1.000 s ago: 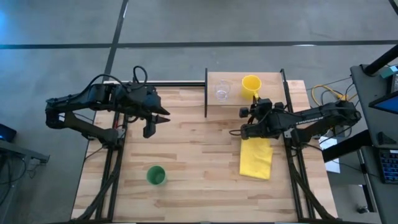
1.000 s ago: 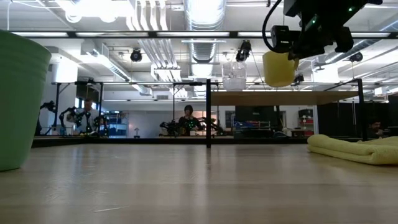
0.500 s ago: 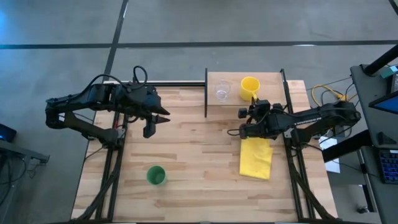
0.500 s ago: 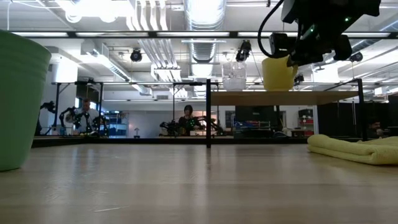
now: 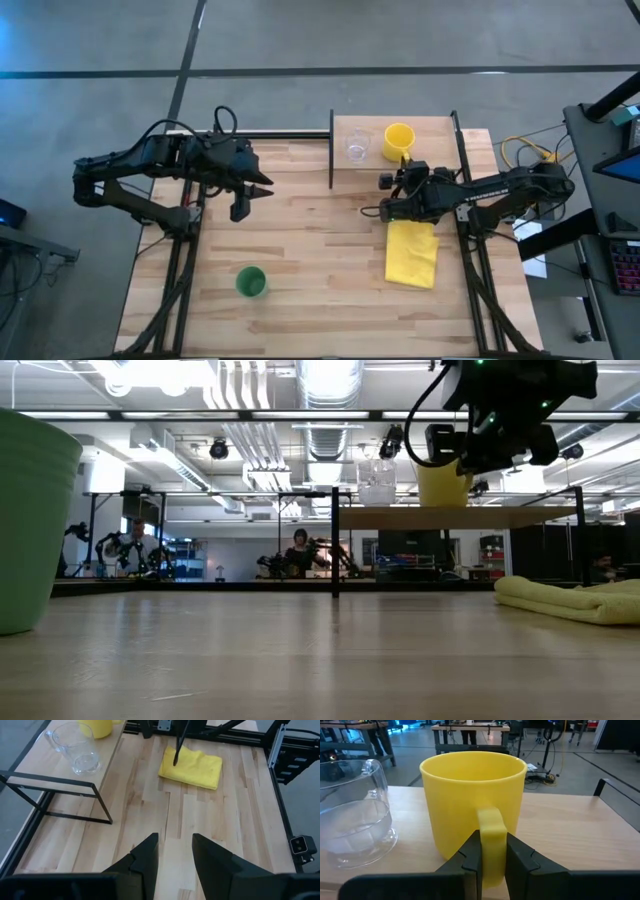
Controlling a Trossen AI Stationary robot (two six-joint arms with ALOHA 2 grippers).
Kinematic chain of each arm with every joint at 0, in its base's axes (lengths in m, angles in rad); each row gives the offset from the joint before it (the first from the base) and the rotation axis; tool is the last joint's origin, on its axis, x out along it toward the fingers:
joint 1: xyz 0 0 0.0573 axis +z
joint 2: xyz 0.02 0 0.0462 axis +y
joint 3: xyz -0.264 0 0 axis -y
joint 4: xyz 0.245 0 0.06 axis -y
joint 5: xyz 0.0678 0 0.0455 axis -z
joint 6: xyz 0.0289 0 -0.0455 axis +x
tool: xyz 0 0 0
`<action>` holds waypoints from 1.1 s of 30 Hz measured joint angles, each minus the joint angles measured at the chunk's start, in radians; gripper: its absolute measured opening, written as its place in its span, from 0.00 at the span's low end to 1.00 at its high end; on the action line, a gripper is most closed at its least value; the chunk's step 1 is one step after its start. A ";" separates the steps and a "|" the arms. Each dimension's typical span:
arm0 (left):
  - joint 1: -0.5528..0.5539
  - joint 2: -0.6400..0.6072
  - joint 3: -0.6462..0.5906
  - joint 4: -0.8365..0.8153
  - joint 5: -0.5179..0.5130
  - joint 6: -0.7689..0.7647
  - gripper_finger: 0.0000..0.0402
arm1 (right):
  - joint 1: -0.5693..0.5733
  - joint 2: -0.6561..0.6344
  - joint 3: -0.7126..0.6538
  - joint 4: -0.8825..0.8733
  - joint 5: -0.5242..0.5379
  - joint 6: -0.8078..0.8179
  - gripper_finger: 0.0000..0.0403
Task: Stack small to large cups/mugs on shelf
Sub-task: Put the yellow mug on the shelf, then put the green cup on the shelf
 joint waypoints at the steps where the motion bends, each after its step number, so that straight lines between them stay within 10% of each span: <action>1: 0.000 0.000 0.000 0.000 0.000 0.000 0.26 | -0.002 0.000 0.000 0.000 0.000 0.000 0.10; 20: 0.000 0.000 0.000 -0.001 0.000 0.024 0.26 | -0.042 -0.002 0.017 0.087 -0.074 -0.070 0.33; 33: 0.000 0.000 0.000 -0.017 0.000 -0.030 0.26 | 0.061 -0.015 0.373 0.086 -0.323 -0.471 0.29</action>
